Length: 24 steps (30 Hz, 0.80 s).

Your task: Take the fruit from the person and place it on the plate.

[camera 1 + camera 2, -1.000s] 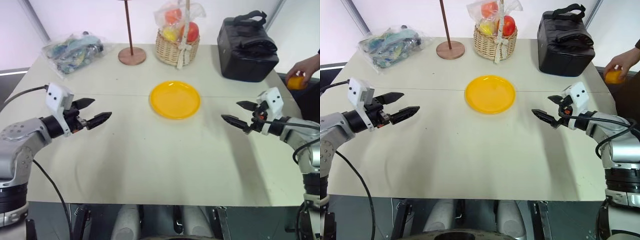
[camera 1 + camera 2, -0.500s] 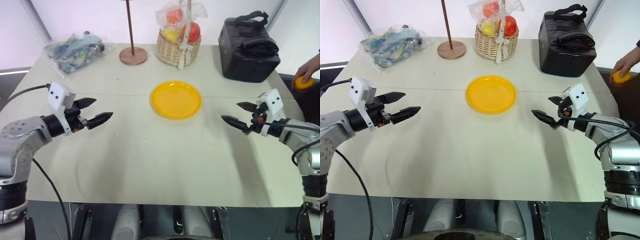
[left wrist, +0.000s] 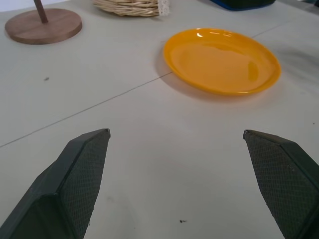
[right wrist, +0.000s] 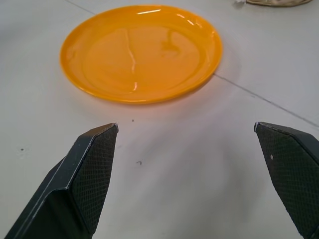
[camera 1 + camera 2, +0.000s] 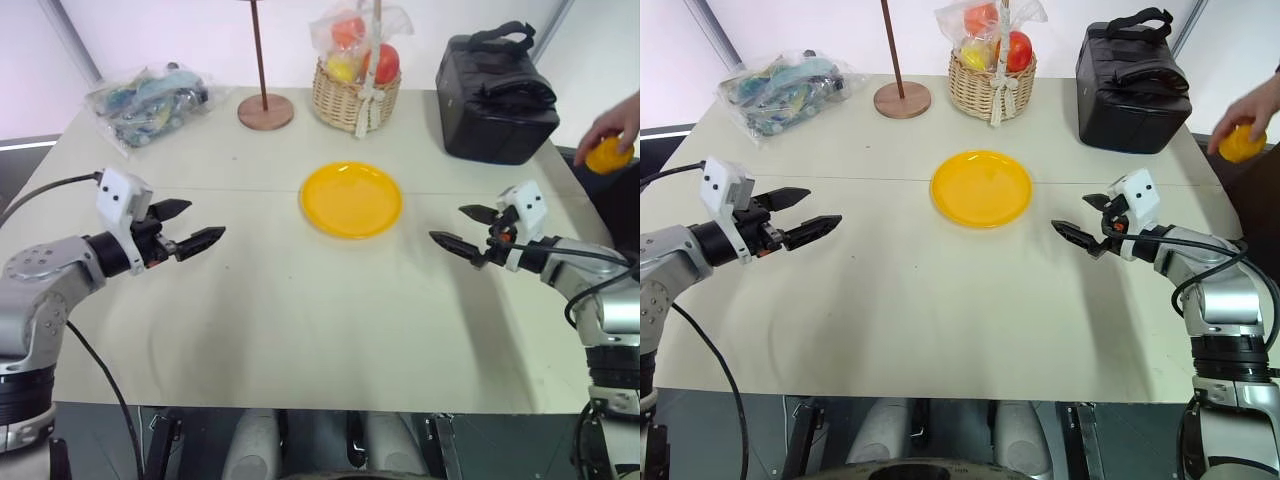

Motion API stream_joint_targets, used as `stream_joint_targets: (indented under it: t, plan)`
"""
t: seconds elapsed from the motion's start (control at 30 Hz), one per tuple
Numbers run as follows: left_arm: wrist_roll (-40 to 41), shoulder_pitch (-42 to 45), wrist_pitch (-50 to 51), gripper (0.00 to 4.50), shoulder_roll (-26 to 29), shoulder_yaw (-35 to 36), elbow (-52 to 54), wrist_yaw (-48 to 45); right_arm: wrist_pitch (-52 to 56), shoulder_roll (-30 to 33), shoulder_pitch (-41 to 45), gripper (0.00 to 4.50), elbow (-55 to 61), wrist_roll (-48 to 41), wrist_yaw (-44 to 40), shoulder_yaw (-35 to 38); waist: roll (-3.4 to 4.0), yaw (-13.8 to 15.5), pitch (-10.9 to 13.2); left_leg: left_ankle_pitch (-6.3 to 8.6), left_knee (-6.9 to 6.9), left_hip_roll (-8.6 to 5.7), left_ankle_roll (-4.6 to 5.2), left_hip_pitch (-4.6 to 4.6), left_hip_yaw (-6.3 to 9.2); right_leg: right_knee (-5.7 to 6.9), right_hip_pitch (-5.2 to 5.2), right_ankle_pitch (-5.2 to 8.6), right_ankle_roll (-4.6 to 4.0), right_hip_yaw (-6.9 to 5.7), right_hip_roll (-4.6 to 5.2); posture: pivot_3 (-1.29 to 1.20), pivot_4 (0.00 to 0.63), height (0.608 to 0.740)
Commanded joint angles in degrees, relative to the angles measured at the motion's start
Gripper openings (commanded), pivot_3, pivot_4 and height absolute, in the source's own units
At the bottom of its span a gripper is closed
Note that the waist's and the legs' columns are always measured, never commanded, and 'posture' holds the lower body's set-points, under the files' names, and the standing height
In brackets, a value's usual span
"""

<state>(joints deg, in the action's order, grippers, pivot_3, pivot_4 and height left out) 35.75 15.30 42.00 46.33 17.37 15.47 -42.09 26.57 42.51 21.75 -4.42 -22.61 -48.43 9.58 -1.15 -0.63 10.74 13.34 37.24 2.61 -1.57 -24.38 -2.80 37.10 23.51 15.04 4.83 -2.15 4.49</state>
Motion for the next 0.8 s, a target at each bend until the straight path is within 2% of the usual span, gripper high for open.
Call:
stream_joint_targets:
  t: [0.03, 0.73, 0.8]
  plan:
    - [0.8, -0.2, -0.5, 4.49, 0.2, 2.2, 1.5, 0.2, -1.7, 0.3, 1.5, 4.5, 0.5, 0.2, -0.2, 0.9, 0.0, 0.0, 0.0, 0.0, 0.0, 0.0, 0.0, 0.0, 0.0, 0.0, 0.0, 0.0, 0.0, 0.0, 0.0, 0.0, 0.15, 0.74]
    - [-0.6, 1.4, -1.9, 4.49, -0.1, 0.8, -0.4, 0.5, 0.2, -0.9, 0.1, 4.5, 4.3, -0.6, 2.3, 1.3, 0.0, 0.0, 0.0, 0.0, 0.0, 0.0, 0.0, 0.0, -0.01, 0.01, 0.0, 0.0, 0.0, 0.02, 0.0, 0.0, 0.15, 0.74]
    - [-0.7, 1.4, -2.1, 4.49, -0.5, 0.8, -0.4, 0.8, 5.9, -1.2, 0.9, 4.5, 9.0, -7.1, 1.4, 3.8, 0.0, 0.0, 0.0, 0.0, 0.0, 0.0, 0.0, 0.0, -0.01, 0.01, 0.0, 0.0, 0.0, 0.02, 0.0, 0.0, 0.15, 0.74]
